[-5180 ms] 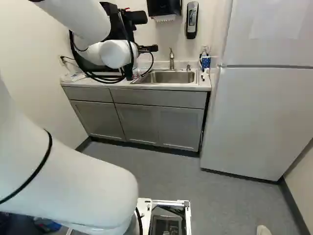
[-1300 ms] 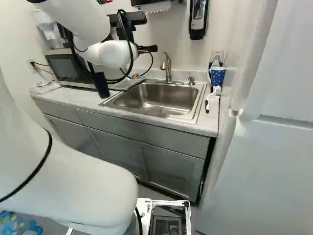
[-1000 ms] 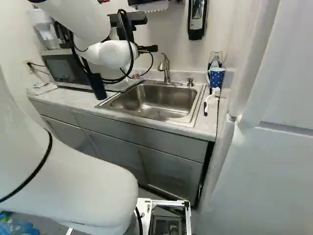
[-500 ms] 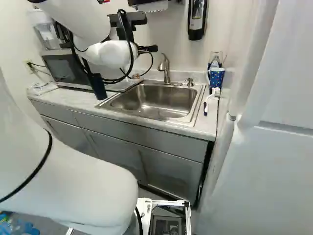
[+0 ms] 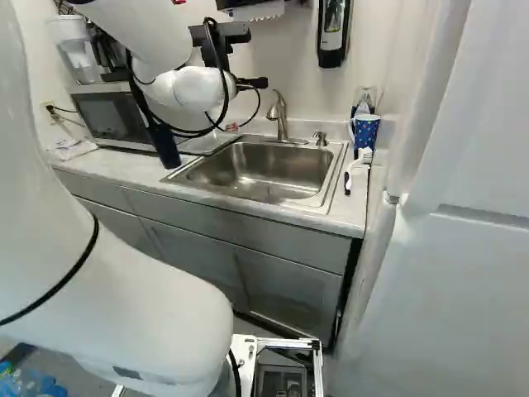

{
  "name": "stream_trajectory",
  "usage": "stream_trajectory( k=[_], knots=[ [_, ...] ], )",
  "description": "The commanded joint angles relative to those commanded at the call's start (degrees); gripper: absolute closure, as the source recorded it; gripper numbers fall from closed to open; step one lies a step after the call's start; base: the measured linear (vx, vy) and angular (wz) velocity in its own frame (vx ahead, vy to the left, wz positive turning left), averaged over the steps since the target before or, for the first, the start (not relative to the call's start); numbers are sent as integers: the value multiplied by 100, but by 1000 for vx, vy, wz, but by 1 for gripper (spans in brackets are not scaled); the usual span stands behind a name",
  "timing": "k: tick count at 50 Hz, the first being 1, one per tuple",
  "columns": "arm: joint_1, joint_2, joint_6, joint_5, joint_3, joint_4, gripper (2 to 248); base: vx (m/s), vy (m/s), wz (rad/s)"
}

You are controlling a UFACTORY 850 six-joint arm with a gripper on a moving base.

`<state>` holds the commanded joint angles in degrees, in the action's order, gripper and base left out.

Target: Rinse the cup and place it in the tray

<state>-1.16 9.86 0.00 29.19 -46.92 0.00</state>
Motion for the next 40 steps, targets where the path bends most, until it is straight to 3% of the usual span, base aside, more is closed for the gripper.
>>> stream_trajectory(
  k=[40],
  knots=[
    [-198, -970, 0, -692, -925, 0, 3, 0, 0, 0]
  ],
)
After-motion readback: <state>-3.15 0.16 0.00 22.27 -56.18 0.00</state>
